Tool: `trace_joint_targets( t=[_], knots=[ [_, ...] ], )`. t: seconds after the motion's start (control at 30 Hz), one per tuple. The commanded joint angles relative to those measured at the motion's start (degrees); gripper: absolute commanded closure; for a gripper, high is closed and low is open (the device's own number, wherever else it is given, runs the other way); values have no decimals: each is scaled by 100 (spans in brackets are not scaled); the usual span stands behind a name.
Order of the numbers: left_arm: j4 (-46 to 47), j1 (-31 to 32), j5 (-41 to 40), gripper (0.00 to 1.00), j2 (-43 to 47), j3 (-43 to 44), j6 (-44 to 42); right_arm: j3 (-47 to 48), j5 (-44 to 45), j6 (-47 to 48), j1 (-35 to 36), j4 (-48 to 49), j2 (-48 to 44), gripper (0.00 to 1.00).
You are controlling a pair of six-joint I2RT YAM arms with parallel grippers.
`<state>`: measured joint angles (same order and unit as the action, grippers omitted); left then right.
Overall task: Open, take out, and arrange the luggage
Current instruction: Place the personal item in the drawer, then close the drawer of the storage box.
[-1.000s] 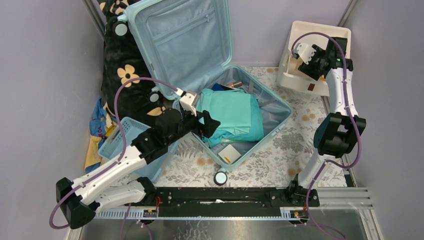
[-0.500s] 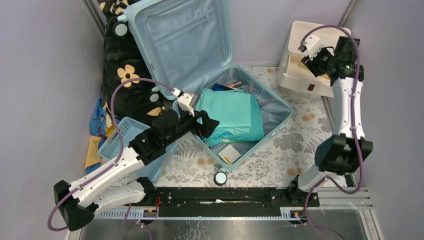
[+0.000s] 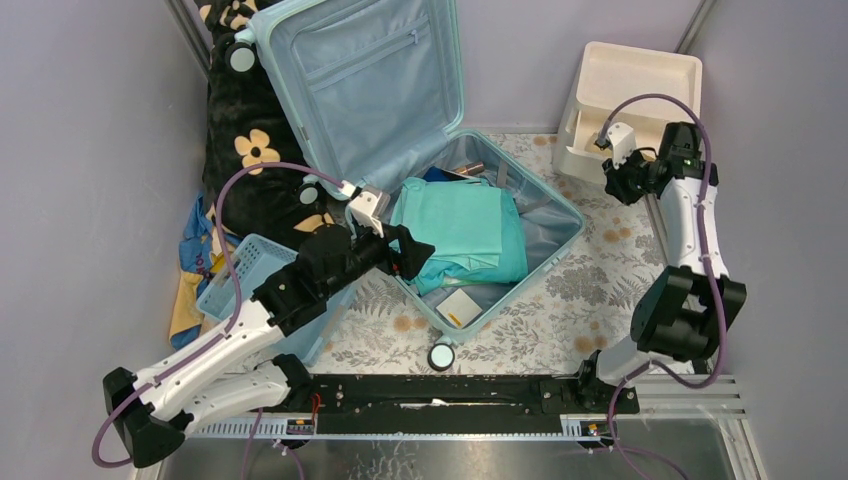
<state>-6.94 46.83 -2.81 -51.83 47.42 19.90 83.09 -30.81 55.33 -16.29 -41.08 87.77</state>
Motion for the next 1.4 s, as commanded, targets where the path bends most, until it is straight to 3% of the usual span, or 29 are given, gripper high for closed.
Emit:
trace_joint_targets(
  t=[0.0, 0.07, 0.37, 0.57, 0.83, 1.03, 1.37],
  knots=[
    [325, -48, -35, 9, 99, -83, -17, 104, 353, 51, -49, 376, 481, 92],
    [331, -45, -36, 9, 97, -92, 2, 180, 413, 147, -49, 616, 701, 100],
    [303, -42, -105, 9, 120, -94, 5, 218, 545, -679, -49, 2504, 947, 100],
    [301, -43, -97, 8, 29, -28, -13, 540, 577, -1309, -49, 3197, 1254, 100],
    [222, -43, -150, 8, -7, 56, -13, 676, 632, -1616, -49, 3692, 1510, 100],
    [158, -45, -132, 9, -166, 224, -30, 667, 1478, -1391, -49, 4020, 1716, 91],
    [200, -42, -83, 9, -354, 321, -22, 320, 2189, -631, -98, 3469, 1370, 86]
  ],
)
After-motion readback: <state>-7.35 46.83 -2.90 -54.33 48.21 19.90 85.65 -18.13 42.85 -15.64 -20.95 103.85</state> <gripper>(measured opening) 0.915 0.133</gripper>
